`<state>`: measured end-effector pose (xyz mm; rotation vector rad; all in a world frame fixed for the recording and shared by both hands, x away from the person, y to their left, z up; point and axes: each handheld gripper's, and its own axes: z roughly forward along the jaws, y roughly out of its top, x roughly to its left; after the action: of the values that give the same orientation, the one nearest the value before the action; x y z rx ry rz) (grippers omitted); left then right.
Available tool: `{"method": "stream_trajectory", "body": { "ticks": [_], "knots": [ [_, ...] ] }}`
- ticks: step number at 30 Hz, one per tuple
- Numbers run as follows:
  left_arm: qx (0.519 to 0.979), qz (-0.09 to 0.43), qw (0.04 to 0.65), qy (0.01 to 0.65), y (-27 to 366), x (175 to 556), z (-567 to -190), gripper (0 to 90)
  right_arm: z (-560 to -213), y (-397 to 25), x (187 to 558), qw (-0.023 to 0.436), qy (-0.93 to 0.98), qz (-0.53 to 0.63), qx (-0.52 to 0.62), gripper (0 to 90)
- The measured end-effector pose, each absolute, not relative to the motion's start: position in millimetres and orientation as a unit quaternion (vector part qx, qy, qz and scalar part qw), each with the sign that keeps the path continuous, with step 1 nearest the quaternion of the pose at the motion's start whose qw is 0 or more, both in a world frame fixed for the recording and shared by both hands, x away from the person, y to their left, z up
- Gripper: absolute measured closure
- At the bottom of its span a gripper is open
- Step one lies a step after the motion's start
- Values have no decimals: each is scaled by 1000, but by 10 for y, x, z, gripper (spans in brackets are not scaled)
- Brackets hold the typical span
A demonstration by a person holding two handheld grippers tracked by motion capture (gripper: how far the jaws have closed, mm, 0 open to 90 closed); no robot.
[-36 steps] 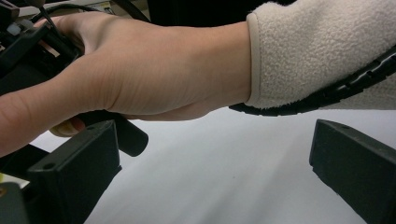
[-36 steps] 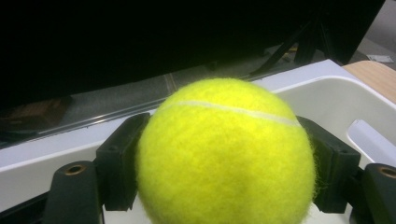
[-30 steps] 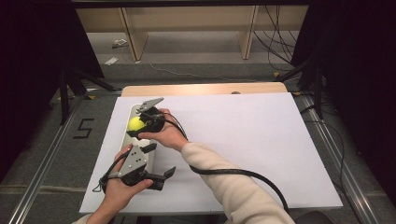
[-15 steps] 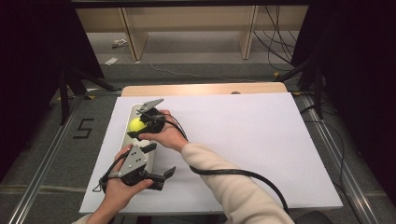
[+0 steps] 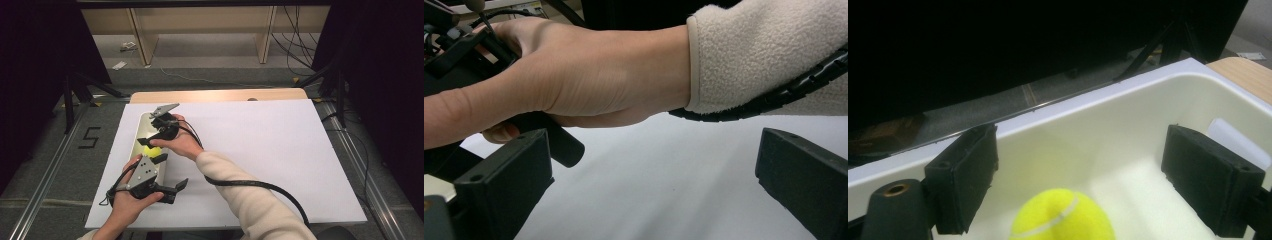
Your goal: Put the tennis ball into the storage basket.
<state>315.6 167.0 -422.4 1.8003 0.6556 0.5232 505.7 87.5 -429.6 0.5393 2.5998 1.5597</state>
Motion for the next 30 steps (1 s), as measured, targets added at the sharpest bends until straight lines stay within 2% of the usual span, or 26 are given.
{"method": "stream_trajectory", "body": {
  "ticks": [30],
  "knots": [
    [757,222,546,280,1678,3159,-4226,12,-4059,430,5079,59,831,521,186,156]
  ]
}}
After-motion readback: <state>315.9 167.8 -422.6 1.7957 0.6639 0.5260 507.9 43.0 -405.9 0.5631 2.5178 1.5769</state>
